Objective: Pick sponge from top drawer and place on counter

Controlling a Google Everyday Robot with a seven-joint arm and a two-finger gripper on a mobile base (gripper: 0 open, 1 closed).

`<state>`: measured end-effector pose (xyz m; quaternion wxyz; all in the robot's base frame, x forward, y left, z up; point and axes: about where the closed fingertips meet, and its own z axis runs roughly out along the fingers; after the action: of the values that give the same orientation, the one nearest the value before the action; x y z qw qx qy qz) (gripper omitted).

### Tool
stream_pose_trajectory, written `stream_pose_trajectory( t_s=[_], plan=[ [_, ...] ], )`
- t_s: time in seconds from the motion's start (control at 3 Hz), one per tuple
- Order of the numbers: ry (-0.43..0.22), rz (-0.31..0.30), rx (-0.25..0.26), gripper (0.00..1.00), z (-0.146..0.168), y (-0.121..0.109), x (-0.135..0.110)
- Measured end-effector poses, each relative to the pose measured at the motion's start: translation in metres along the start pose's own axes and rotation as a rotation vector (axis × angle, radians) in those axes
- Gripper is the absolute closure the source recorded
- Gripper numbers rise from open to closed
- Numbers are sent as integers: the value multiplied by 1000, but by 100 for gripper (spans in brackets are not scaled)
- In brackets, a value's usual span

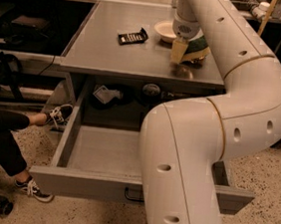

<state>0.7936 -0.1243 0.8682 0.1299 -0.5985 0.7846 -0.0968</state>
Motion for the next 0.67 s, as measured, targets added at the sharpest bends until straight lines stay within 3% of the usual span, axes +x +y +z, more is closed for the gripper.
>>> stream_pose_trajectory(
  t_s=[0.67],
  plan=[
    [0, 0, 0, 12, 0, 0, 0]
  ],
)
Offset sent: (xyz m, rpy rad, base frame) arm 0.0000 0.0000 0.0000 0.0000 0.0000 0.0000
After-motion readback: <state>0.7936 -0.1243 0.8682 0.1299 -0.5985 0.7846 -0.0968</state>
